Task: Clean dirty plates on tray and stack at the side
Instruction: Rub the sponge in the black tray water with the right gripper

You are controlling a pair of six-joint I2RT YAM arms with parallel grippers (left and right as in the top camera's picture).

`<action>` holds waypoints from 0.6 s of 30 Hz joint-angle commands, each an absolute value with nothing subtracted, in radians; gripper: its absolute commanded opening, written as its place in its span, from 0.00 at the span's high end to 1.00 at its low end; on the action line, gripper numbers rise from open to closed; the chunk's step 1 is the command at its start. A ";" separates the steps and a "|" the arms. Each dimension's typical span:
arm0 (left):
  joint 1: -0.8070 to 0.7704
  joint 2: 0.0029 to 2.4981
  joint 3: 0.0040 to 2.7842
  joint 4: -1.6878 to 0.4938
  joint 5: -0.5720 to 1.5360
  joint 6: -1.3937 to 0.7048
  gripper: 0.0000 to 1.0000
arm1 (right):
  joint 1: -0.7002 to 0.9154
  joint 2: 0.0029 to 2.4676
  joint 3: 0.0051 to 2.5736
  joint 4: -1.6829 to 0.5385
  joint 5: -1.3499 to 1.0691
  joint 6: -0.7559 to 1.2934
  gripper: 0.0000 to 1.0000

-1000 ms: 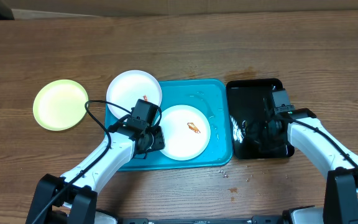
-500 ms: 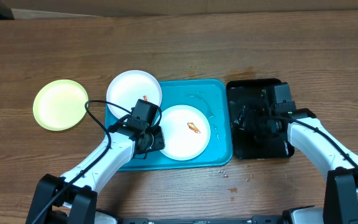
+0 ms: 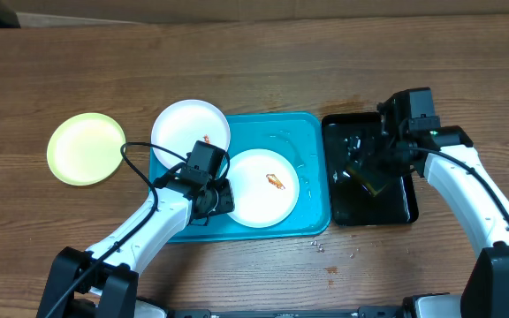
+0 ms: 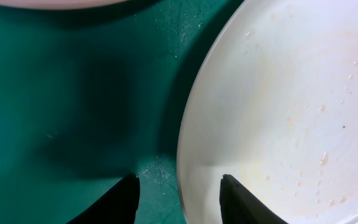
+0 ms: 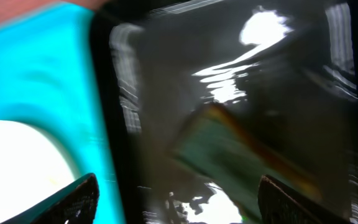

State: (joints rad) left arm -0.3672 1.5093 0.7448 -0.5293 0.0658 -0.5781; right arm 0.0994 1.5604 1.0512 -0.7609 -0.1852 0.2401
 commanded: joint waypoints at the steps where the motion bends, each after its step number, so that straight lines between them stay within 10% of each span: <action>1: -0.376 1.520 0.741 -0.522 0.051 -0.591 0.55 | 0.094 1.555 1.045 -0.783 0.036 0.167 0.17; 18: -0.376 1.520 0.741 -0.524 0.051 -0.591 0.53 | 0.096 1.573 0.916 -0.709 -0.062 0.103 0.15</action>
State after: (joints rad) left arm -0.3672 1.5093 0.7448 -0.5262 0.0658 -0.5781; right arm 0.0986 1.5665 0.9417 -0.7212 -0.0216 0.1101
